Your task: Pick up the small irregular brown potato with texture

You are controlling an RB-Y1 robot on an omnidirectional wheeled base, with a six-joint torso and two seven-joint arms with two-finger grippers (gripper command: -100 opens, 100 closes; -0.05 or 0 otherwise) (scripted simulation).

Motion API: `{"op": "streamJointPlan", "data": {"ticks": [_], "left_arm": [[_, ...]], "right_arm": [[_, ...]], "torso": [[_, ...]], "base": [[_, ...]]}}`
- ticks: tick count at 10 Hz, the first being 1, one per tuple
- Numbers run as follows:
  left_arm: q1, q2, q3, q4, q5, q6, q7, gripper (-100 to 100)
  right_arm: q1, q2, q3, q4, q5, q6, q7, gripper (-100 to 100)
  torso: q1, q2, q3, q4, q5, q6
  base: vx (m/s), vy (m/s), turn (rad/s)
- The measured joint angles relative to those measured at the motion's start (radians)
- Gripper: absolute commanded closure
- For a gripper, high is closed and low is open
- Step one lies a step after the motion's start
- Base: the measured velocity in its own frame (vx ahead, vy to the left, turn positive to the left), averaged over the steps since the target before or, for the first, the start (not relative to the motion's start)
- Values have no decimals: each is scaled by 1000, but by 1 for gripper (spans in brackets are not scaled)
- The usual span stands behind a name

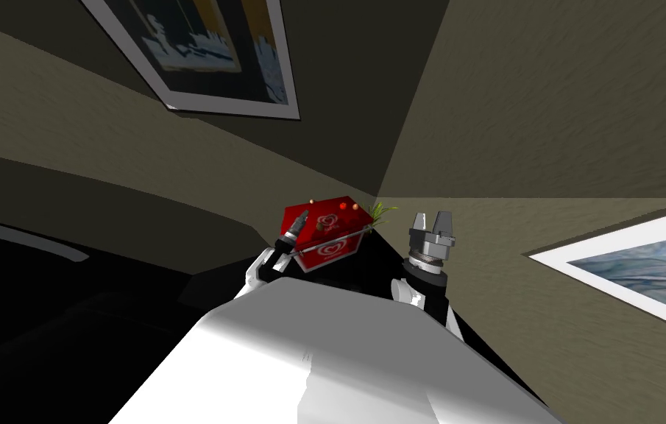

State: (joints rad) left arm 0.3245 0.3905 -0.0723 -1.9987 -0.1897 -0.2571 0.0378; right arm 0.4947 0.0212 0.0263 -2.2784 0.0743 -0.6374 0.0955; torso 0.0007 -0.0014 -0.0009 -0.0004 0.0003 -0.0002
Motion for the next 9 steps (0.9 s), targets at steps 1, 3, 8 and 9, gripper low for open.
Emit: {"op": "streamJointPlan", "data": {"ticks": [1, 3, 8, 9], "left_arm": [[-12, -1, -8, 25, -7, 13, -7, -100], [-31, 25, -14, 53, -10, 77, -8, -100], [-81, 22, -26, 174, -25, 139, -27, -100], [-99, 21, -31, 199, -28, 172, -33, -100]], "right_arm": [[0, 0, 0, 0, 0, 0, 0, 0], [0, 0, 0, 0, 0, 0, 0, 0], [0, 0, 0, 0, 0, 0, 0, 0], [0, 0, 0, 0, 0, 0, 0, 0]], "torso": [[0, 0, 0, 0, 0, 0], [0, 0, 0, 0, 0, 0], [0, 0, 0, 0, 0, 0], [0, 0, 0, 0, 0, 0]], "base": [[15, 10, -85], [17, 13, -55], [8, 8, -65], [8, 12, -91]]}}
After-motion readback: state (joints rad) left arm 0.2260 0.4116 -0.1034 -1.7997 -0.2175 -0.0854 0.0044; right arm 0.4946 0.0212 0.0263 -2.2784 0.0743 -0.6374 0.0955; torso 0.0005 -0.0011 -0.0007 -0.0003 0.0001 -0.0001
